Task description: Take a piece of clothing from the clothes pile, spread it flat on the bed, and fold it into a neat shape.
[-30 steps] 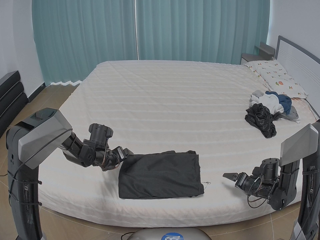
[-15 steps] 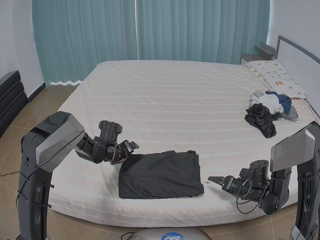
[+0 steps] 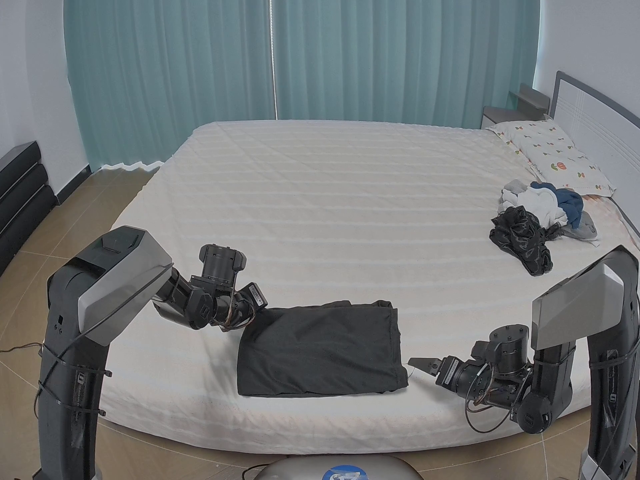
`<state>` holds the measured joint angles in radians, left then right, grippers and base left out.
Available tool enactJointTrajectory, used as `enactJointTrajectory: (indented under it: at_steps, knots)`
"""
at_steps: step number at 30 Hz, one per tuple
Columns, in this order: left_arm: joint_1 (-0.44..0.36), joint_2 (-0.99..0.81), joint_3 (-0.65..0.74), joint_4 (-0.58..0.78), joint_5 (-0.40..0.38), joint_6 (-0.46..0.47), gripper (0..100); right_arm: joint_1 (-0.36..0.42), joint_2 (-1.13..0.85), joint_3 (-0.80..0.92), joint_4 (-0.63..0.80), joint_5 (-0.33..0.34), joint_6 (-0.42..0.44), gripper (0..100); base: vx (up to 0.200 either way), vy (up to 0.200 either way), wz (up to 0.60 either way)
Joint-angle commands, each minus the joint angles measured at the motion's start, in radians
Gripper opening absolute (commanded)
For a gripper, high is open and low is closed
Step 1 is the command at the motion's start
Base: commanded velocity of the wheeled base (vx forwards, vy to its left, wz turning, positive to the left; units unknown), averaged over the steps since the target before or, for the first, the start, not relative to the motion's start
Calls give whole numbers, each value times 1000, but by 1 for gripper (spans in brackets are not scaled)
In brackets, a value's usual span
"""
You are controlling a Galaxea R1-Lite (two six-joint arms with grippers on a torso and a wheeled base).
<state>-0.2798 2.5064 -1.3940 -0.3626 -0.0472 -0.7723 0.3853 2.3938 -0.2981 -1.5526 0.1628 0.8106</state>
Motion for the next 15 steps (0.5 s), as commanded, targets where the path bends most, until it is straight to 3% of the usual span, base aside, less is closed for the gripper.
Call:
enactJointTrajectory:
  at_steps: [1,6,15]
  knots:
    - [1,2,0,-4,30,-13,0,30,4,-19,-8,-6,-1,100,0,0,0]
    - [1,-6,12,-4,66,-74,0,92,4,-69,-4,-17,-10,100,0,0,0]
    - [5,-3,10,-7,107,-90,0,102,38,-105,2,-8,-11,100,0,0,0]
